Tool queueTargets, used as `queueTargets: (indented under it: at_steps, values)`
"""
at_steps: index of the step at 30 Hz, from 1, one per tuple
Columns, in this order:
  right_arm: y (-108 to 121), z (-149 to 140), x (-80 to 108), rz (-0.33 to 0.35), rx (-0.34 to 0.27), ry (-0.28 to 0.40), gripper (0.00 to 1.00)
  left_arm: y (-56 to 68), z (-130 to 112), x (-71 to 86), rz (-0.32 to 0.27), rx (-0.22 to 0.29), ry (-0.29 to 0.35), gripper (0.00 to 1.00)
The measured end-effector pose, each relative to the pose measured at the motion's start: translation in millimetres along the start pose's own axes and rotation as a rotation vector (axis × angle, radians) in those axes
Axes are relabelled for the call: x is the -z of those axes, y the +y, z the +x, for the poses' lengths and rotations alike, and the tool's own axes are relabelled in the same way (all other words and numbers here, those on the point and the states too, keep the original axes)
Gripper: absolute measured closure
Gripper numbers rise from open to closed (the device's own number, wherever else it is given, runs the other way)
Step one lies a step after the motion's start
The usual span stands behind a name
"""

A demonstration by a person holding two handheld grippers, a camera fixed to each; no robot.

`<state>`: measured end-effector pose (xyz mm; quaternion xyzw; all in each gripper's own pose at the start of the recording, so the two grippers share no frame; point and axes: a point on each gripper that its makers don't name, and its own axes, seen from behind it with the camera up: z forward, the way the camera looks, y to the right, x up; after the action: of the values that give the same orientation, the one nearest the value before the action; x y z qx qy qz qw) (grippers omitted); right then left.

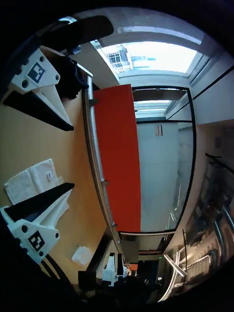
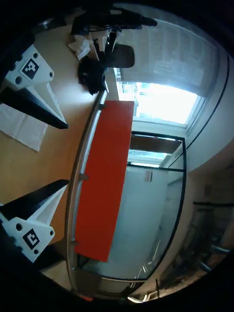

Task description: Fold towel

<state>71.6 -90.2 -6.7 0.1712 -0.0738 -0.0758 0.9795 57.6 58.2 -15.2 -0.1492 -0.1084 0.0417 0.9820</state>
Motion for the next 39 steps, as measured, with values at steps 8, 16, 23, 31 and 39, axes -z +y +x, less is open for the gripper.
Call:
queueTargets:
  at_steps: [8, 16, 23, 31, 39]
  values:
    - [-23.8, -16.3, -0.6, 0.101, 0.061, -0.079, 0.0, 16.4, -14.8, -2.3, -0.084, -0.041, -0.054, 0.01]
    - [-39.7, -26.6, -2.4, 0.165, 0.082, -0.124, 0.0, 30.4, -27.6, -5.5, -0.152, -0.063, -0.09, 0.01]
    - [-49.7, -47.2, -5.5, 0.192, 0.086, -0.157, 0.0, 39.1, -43.7, -10.1, -0.179, -0.081, -0.117, 0.01]
    - [-58.9, -83.7, -8.7, 0.211, 0.083, -0.21, 0.0, 51.6, -74.7, -14.8, -0.208, -0.087, -0.162, 0.01]
    - [-69.0, -123.0, -12.7, 0.229, 0.077, -0.268, 0.0, 63.3, -113.1, -21.2, -0.242, -0.093, -0.225, 0.01]
